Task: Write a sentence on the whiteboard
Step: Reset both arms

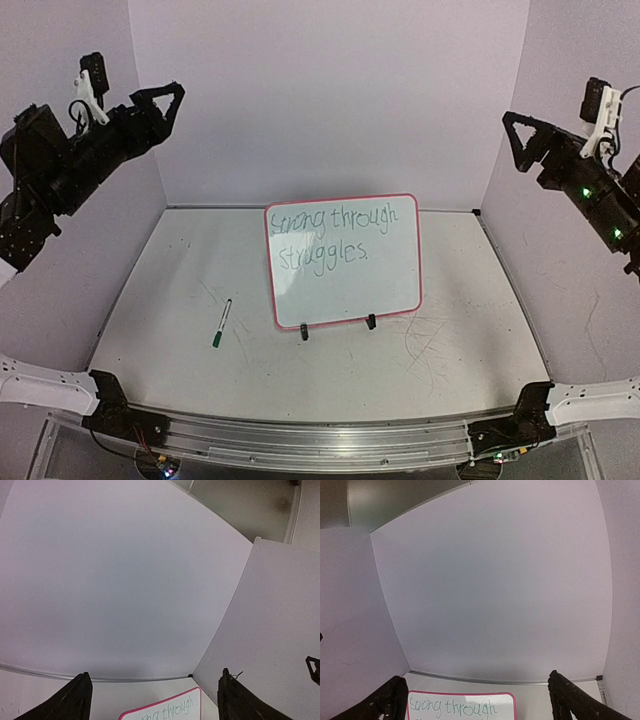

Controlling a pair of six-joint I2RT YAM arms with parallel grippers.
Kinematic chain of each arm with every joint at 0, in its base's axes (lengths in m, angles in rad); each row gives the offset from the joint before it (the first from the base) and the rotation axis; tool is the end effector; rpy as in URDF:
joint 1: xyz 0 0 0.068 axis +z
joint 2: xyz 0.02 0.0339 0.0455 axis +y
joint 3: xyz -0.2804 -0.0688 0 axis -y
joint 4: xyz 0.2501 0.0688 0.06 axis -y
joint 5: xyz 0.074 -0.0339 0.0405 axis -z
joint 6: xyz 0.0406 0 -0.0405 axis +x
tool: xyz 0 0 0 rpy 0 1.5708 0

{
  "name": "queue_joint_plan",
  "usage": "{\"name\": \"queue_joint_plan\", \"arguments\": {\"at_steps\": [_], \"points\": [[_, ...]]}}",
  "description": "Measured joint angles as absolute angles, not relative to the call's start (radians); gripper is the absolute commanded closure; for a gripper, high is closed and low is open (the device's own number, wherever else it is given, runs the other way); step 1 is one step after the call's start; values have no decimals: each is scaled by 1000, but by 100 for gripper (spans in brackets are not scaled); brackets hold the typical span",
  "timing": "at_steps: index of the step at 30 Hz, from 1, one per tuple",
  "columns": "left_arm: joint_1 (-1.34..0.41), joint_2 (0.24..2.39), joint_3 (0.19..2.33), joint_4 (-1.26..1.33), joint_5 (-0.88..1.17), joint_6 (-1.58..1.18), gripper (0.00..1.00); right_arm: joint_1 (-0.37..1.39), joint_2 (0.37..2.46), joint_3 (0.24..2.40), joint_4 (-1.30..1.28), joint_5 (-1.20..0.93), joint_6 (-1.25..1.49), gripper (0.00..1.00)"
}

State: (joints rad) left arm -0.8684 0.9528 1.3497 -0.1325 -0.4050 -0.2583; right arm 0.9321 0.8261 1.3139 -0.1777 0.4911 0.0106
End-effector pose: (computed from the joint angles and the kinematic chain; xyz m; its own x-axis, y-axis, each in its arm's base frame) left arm 0.1236 -0.1213 0.5231 0.0468 -0.4187 -0.9069 0.4838 0.8038 -0.3461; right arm 0.0913 0.0908 0.5234 0.1772 0.2544 -0.9507 -0.4422 0.8836 0.1540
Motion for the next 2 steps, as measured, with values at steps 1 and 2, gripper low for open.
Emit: {"name": "queue_joint_plan", "arguments": {"at_steps": [1, 2], "points": [[-868, 955, 1361, -113, -398, -234, 7, 932, 828, 1315, -171, 491, 4, 2], [-868, 957, 1372, -97, -394, -212, 5, 932, 829, 1315, -165, 490, -2, 2]]}}
